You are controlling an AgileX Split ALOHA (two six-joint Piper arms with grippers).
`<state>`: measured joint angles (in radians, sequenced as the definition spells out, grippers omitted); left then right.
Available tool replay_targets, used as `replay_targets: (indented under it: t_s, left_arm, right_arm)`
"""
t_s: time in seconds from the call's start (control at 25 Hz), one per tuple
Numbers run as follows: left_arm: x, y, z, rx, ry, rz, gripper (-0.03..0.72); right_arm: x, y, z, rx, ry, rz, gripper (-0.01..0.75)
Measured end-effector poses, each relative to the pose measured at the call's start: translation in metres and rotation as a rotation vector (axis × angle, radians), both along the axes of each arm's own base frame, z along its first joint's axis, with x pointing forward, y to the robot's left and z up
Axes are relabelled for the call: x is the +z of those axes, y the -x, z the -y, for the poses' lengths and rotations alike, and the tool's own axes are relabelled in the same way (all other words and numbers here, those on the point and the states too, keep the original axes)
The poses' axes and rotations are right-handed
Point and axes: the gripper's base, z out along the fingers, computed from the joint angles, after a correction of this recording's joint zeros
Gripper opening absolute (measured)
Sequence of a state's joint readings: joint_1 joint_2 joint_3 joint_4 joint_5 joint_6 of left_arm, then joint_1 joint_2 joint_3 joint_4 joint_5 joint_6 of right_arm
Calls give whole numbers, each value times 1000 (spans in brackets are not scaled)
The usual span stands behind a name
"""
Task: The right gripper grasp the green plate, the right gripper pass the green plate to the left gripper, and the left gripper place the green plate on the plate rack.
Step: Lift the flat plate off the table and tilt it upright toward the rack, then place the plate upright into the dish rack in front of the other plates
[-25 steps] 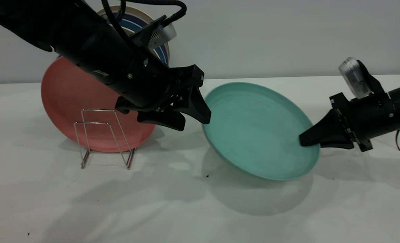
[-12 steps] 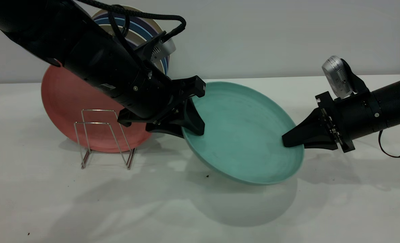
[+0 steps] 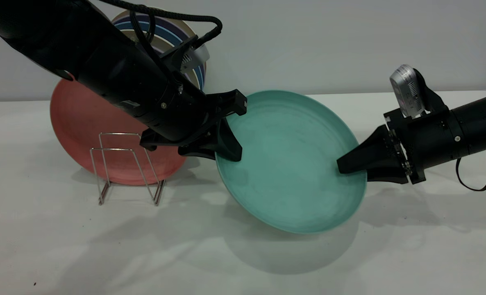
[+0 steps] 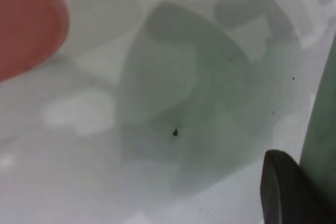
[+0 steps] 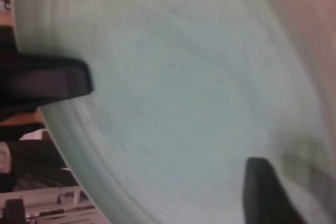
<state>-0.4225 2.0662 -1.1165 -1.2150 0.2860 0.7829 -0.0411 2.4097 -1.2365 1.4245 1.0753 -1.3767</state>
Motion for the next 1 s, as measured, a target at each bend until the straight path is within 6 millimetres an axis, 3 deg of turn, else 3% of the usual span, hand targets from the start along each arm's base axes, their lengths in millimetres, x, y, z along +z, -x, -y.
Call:
replay_targets:
  t_s: [0.12,0.28,0.4,0.52,0.76,1.0]
  left_arm:
    - [0,1,0,-27,-5,11,64]
    - [4,-1,-3,-64,-14,43,64]
    - [20,-6,-14,-108,-12,108,64]
    - [46,-11,-34,-136,1,185,64]
    - [102,-12,-95,-166,-42,320,64]
    - [143,-1,-138,-345,-239,544,64]
  right_arm:
    - [11,-3,4,-8,-9,25,477]
    - [45,-12,32,-82,-11,103,610]
    - [79,-12,57,-130,-12,135,603]
    - [118,-6,68,-127,18,154,544]
    - [197,23,54,-10,150,244,456]
    - [270,64,42,26,261,361,449]
